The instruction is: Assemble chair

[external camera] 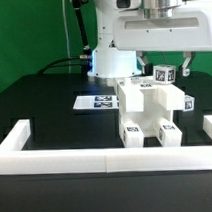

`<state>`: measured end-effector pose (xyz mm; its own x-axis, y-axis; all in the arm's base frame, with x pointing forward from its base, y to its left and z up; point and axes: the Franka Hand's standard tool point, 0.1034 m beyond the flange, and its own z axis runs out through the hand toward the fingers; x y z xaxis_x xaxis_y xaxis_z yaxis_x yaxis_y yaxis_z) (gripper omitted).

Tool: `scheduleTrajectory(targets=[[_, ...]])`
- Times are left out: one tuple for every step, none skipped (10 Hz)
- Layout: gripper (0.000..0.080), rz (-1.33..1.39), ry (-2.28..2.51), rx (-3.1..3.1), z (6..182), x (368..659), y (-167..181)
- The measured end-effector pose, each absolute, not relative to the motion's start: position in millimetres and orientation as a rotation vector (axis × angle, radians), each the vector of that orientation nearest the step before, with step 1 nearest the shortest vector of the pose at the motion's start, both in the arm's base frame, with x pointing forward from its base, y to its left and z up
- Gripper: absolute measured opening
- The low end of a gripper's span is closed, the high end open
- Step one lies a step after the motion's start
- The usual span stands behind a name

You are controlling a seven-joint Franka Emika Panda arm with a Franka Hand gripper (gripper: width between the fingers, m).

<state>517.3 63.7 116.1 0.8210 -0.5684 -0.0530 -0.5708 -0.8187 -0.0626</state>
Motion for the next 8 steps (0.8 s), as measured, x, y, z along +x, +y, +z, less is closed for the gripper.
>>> scheduleTrajectory(targets=[[0.0637, 0.039, 0.707, -2.981, 116.4, 517.4, 63.6], [0.0646, 0.033, 0.583, -3.005, 116.9, 517.1, 64.9], [0.0646, 0.026, 0.448, -3.027, 117.3, 517.1, 65.7], [0.0646, 0.021, 0.322, -3.043, 117.3, 517.1, 65.5], [0.0648, 0.016, 0.203, -3.052, 117.2, 517.2, 65.4], [0.0648, 0.012, 0.081, -3.059, 117.0, 517.2, 65.1], [0.0648, 0.007, -0.032, -3.059, 117.1, 517.5, 65.1], [0.0648, 0.004, -0.095, -3.058, 117.1, 517.5, 65.3]])
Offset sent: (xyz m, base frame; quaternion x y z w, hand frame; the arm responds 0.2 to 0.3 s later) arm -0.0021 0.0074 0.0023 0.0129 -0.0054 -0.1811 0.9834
